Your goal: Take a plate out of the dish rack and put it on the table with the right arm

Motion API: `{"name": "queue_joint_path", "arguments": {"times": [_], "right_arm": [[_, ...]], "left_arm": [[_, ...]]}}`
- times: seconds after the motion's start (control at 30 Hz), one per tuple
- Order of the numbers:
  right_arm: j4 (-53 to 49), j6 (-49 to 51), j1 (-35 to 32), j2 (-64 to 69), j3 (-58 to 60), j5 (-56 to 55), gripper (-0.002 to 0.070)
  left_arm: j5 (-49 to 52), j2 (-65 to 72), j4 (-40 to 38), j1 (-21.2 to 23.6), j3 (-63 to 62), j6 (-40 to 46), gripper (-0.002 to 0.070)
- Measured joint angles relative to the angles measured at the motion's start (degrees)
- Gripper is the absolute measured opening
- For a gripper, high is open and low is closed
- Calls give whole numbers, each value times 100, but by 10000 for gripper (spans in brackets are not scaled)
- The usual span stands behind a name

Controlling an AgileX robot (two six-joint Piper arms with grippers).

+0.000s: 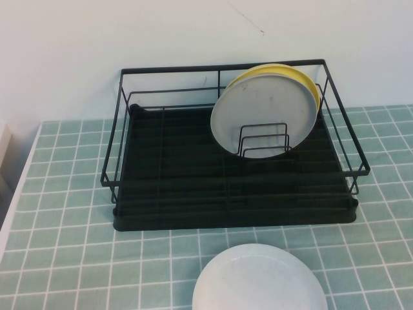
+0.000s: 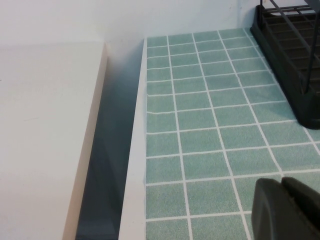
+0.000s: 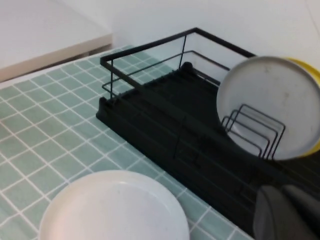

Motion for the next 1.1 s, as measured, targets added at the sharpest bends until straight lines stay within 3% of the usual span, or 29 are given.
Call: {"name": "queue_joint_path", "arguments": {"times": [0.4,0.63,0.77,0.93,1.1], "right_arm": [[11,-254,0,-164,1451,-2317,0],[-649,199,-268,-1018,2556,-4047,0],[-1274,956,-970,-1503,3011,-4049,0],[-2691,2609,-1941,-2109,3286,-3487,0],[-3980,4057,-2193,-2432,3286,-2243,0]], "left_arm": [[0,0,0,0,0,0,-4],[0,0,0,0,0,0,-4],[0,0,0,0,0,0,-4],[0,0,0,0,0,0,-4],[11,0,0,0,0,0,-4]]}}
